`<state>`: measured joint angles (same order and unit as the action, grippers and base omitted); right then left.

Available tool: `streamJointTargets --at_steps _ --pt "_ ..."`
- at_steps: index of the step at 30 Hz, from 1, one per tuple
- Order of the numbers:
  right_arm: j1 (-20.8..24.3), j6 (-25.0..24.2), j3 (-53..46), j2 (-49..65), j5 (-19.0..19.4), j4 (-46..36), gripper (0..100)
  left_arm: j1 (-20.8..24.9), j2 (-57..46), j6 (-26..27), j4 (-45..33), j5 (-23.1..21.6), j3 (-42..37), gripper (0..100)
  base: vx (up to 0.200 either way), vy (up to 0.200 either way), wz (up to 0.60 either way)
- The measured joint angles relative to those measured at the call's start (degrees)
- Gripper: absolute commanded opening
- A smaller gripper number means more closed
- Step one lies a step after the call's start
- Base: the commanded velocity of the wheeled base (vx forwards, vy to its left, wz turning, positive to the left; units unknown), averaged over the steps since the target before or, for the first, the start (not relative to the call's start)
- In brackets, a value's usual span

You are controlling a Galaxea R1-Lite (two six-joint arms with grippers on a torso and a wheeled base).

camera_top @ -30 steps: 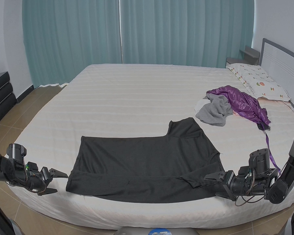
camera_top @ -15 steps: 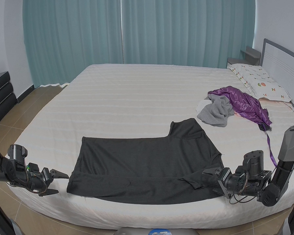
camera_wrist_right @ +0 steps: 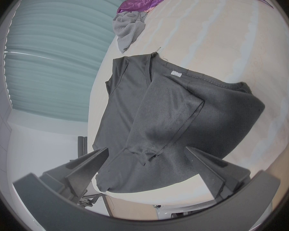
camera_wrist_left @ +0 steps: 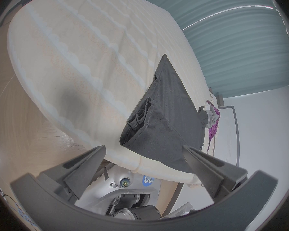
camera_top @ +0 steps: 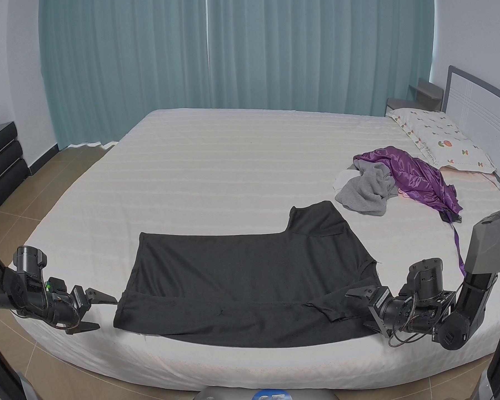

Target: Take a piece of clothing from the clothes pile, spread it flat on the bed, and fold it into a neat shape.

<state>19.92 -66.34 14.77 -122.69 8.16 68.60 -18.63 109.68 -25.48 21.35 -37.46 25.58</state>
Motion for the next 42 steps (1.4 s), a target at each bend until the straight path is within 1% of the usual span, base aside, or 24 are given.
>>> streamJointTargets --at_steps 12,20,25,42 --pt "-0.57 -0.02 0.68 2.73 -0.09 -0.74 100 -0.02 0.10 -0.06 -0.02 0.00 0.09 100 0.000 0.000 0.00" --pt "-0.77 0.05 2.52 -0.07 -0.28 -0.88 100 0.02 0.10 -0.06 -0.02 0.02 0.16 100 0.000 0.000 0.00" --pt "-0.77 0.07 3.28 -1.73 -1.46 -0.85 100 0.02 0.11 -0.06 -0.02 0.02 0.20 100 0.000 0.000 0.00" --pt "-0.33 0.07 3.68 -3.15 -2.72 -0.91 100 0.02 0.11 0.00 -0.02 0.00 0.13 100 0.000 0.000 0.00"
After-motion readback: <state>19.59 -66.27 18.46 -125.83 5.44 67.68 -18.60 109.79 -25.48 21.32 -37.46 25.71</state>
